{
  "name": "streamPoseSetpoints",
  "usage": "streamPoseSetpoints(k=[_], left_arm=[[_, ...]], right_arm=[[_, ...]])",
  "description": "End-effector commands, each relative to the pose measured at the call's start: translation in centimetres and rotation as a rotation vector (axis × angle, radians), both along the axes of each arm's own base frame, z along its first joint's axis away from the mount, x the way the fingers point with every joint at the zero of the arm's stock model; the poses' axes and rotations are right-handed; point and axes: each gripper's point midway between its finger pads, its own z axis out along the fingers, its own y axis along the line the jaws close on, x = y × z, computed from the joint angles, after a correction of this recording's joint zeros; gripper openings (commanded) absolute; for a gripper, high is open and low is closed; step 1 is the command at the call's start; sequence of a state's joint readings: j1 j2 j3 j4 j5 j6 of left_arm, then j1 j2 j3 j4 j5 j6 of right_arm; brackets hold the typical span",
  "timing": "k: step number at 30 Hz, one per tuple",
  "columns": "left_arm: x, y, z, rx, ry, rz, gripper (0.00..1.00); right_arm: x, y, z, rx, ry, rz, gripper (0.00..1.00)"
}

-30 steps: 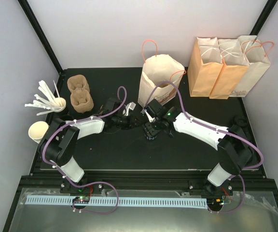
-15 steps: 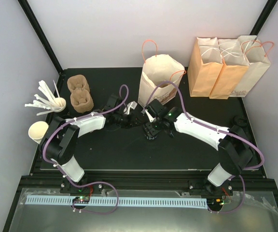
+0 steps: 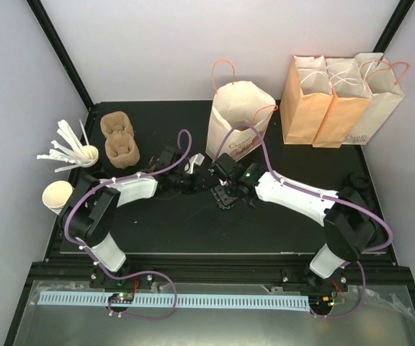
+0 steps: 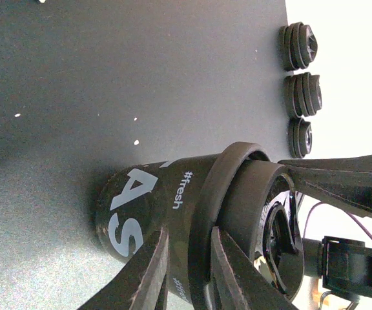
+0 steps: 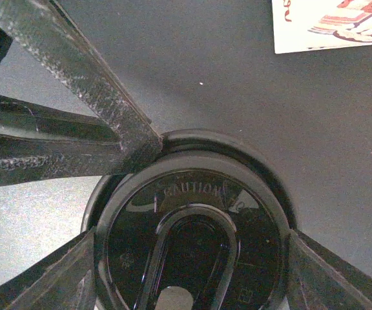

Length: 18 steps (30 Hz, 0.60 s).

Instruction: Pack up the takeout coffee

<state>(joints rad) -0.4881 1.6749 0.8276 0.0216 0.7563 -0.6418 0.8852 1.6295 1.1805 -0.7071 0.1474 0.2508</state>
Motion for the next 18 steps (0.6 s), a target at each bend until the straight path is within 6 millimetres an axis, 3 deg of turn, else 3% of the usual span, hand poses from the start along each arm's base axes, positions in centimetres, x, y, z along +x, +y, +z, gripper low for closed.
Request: streamPoseSetpoints(k=[1,6,9,15,18], left_arm=[[-6.2,2.5,-8.8,0.273,0.269,0.011,0.20],[-5.4,2.3,-7.5,0.261,0.231,0.018,0.22],[-4.4,1.8,-5.3,0.237,0.172,0.027,0.28],[-1.7,1.3,1.2,0.185,0.000,0.069,0.41],[-1.3,1.9,4.6,0.155,-0.081,0.105,0.49]], right_arm=[[-7.7,-3.7,-7.1,-0.231,0.330,0.069,0.60],[-6.8,-3.1,-5.7,-0.194,0.279,0.057,0.60],[-5.8,-2.8,-4.4,-0.171,0.222,0.028,0.60],[-3.9,-2.2,-2.0,-0.110,0.141,-0.016,0.60],[-3.7,-1.6,-0.4,-0.057,0.113,0.002,0.60]])
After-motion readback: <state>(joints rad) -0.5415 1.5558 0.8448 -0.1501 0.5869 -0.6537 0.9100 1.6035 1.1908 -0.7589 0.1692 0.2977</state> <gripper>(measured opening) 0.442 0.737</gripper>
